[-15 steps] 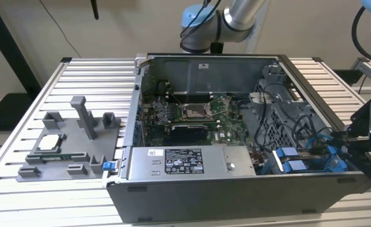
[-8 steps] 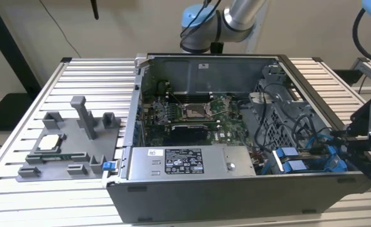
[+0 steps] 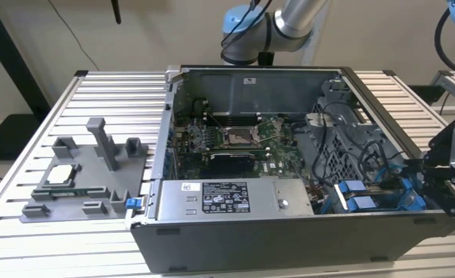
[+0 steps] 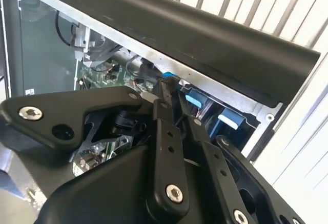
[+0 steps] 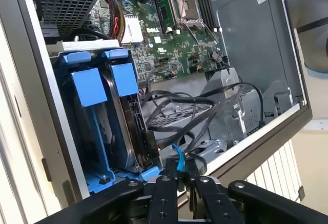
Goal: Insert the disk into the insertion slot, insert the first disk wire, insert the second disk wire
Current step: 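Insert the second disk wire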
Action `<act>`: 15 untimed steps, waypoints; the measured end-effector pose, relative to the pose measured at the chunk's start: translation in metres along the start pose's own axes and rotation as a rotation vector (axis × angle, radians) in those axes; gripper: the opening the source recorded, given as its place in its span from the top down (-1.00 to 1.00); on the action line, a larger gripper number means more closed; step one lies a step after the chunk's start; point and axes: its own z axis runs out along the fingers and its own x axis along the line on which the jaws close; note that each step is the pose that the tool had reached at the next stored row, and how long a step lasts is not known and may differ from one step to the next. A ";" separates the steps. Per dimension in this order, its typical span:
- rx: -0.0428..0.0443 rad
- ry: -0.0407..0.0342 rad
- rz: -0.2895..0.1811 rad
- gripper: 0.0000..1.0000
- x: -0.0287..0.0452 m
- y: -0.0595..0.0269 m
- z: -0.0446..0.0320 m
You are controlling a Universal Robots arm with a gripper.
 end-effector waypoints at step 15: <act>0.0016 -0.0084 -0.002 1.00 -0.0147 0.0221 -0.0130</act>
